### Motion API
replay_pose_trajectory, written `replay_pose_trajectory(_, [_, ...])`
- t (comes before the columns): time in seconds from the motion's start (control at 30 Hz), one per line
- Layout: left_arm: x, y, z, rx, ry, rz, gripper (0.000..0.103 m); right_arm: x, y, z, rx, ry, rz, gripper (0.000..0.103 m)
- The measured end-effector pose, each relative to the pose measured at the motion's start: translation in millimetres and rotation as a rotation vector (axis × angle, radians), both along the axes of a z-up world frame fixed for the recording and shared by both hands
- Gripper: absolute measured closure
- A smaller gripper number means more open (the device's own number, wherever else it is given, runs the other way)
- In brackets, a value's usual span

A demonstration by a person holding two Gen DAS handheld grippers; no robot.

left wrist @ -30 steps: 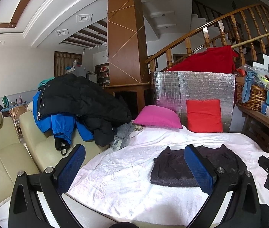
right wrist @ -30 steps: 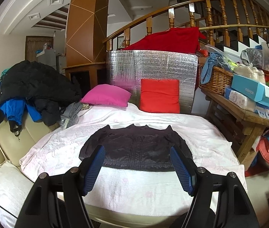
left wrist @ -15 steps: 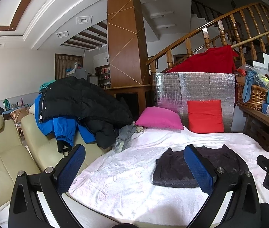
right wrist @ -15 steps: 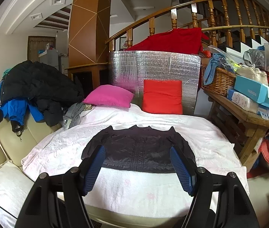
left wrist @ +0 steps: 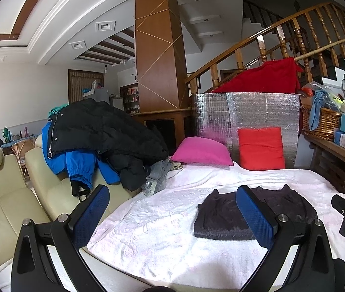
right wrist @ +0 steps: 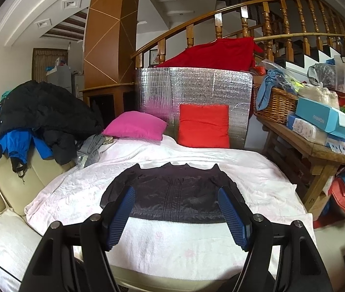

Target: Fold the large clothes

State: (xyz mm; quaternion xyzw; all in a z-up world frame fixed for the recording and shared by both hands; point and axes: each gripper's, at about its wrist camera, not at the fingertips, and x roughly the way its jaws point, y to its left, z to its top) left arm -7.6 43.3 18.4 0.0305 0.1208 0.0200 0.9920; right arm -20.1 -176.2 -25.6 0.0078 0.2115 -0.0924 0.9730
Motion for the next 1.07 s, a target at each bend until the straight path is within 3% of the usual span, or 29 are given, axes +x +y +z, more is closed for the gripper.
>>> replay_pose_trajectory(0.4, [16.8, 1.4, -10.1, -0.019, 0.033, 0.003, 0.000, 19.1, 0.6, -7.9, -0.033, 0.036, -0.007, 0.028])
replay_pose_trajectory(0.7, [48.6, -2.0, -17.0, -0.033, 0.064, 0.009, 0.000, 49.6, -4.1, -8.3, -0.072, 0.043, -0.028, 0.028])
replay_pose_trajectory(0.93, [71.3, -11.3, -16.6, -0.044, 0.031, -0.031, 0.000, 77.5, -13.7, -14.8, -0.081, 0.069, -0.040, 0.028])
replay_pose_trajectory(1.07, [107.8, -15.3, -25.6, -0.057, 0.024, -0.055, 0.000, 102.7, -33.6, -23.9, -0.081, 0.100, -0.039, 0.028])
